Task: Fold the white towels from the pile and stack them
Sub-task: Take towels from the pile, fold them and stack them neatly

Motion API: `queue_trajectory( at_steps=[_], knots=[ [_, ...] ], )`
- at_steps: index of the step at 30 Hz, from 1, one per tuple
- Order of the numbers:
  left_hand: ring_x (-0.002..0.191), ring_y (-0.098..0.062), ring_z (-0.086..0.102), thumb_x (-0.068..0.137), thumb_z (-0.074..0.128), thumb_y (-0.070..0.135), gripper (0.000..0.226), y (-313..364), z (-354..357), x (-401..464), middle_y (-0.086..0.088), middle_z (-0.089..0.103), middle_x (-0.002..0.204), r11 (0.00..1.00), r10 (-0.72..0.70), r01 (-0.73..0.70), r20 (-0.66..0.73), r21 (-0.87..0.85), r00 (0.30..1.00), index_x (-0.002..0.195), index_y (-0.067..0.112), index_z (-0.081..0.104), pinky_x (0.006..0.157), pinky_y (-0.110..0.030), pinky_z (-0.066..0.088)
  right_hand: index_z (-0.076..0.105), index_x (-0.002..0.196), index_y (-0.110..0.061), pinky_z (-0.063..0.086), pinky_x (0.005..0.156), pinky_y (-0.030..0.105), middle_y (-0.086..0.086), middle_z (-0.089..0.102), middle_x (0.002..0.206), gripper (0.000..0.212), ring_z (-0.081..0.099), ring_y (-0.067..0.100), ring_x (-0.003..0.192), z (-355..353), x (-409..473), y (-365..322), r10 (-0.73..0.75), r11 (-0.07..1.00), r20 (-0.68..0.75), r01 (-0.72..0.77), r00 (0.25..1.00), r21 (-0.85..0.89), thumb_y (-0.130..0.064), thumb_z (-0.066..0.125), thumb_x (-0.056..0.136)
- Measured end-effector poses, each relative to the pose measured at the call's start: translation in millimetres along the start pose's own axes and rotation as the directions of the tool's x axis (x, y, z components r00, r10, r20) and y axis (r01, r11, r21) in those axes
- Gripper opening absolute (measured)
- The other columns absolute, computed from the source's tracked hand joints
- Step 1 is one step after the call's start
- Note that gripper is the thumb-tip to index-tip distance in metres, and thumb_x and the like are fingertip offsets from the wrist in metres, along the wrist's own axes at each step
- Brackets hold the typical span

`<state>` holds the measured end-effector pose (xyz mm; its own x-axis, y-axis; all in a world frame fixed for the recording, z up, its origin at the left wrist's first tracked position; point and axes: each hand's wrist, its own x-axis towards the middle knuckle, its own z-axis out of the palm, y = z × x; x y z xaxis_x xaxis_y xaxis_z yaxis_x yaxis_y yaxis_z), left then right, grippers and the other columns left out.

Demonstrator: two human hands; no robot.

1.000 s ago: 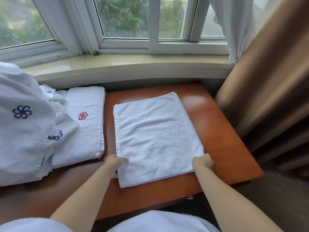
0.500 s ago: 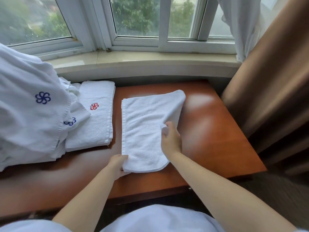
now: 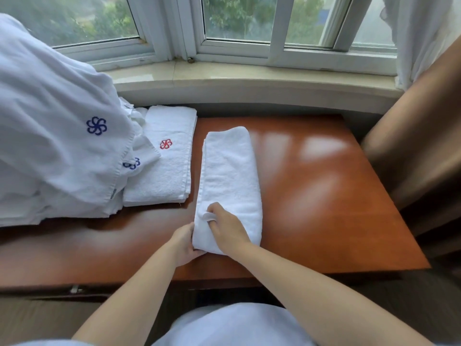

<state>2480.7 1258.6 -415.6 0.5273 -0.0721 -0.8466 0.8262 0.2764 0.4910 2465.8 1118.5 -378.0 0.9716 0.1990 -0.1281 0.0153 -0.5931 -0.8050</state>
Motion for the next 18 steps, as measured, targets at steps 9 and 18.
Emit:
queue_trajectory(
  at_steps=[9,18],
  knots=[
    [0.095,-0.027,0.069,0.095,0.056,0.041,0.038,6,-7,-4,-0.012,0.072,0.109,0.989,-0.047,0.044,0.022,0.139,0.999,0.113,0.008,0.065,0.073,-0.037,0.056,0.051,0.130,-0.013,0.044,0.090,0.029,0.005,0.058,0.125,0.037,0.055,0.022,0.112,3,-8,14,0.023,0.971,0.384,0.070,0.923,-0.227,-0.021,0.054,0.094],
    [0.105,-0.025,0.055,0.082,0.050,-0.006,0.076,29,23,-14,0.001,0.036,0.141,0.901,0.282,-0.238,-0.072,0.364,0.957,0.145,0.033,0.031,0.059,-0.031,0.053,-0.001,0.153,-0.029,0.000,0.118,0.043,0.008,-0.004,0.160,0.107,-0.004,0.025,0.147,-45,-21,69,0.169,0.664,0.349,0.155,0.922,-0.732,-0.046,0.072,0.077]
  ],
)
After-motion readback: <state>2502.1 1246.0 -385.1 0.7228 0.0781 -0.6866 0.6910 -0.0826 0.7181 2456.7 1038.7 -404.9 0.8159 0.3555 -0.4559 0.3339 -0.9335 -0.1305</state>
